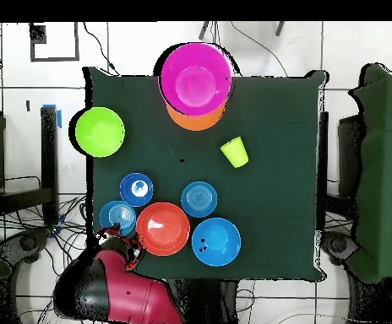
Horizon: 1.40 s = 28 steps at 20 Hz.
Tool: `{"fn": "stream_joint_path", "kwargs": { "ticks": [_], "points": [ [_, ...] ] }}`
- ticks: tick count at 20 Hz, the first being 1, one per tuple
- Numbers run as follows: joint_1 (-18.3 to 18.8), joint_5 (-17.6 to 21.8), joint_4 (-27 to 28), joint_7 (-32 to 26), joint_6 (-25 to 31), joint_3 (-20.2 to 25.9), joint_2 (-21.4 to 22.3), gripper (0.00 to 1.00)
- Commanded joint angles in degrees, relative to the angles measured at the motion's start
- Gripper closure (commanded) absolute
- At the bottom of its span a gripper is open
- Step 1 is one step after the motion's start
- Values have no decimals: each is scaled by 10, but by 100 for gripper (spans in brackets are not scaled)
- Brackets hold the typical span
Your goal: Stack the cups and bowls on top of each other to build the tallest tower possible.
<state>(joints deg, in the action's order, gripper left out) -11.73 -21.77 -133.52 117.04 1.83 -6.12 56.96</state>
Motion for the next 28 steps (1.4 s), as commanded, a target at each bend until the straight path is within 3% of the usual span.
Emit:
{"fn": "stream_joint_path", "kwargs": {
  "ticks": [1,7,13,20,28],
  "points": [
    [-2,37,10,43,146,-26,-54,0],
    [33,52,3,30,138,6,-64,0],
    [106,41,-36,35,77,106,-79,0],
    [111,47,-32,66,43,140,-109,0],
    [141,43,-57,100,-4,212,-118,0]
  ]
}}
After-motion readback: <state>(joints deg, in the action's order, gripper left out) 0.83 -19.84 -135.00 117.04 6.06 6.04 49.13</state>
